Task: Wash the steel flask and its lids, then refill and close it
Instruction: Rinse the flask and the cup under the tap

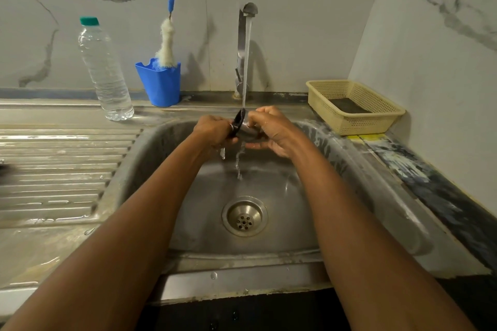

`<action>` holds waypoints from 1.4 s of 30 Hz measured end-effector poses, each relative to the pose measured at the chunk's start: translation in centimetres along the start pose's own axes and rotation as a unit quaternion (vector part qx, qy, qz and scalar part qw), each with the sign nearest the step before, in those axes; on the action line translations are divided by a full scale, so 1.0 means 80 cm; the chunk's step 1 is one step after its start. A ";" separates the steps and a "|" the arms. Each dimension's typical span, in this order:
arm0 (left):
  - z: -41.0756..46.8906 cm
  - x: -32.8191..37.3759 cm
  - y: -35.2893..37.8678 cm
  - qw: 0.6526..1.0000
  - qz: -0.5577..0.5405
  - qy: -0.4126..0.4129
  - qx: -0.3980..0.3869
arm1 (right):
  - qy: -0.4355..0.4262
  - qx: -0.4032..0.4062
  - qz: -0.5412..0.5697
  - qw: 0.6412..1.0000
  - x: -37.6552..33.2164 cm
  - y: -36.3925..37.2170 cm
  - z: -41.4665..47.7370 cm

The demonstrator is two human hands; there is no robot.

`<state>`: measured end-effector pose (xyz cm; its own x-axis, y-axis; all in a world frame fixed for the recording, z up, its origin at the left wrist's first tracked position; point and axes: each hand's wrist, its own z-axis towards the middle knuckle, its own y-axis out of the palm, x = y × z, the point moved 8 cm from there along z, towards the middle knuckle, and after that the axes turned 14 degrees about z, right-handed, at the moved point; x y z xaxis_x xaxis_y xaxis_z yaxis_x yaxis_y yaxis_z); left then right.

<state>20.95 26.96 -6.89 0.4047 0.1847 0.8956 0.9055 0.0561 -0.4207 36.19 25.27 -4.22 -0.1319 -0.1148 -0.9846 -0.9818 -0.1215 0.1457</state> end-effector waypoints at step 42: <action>0.003 0.010 -0.015 0.980 0.154 0.047 0.114 | 0.093 0.043 0.058 0.993 0.028 0.023 0.002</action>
<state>20.20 27.29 -5.68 0.6735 0.1366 0.7265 0.6914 0.2312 -0.6845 34.05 24.98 -6.16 -0.2251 -0.3046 -0.9255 -0.9705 -0.0138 0.2406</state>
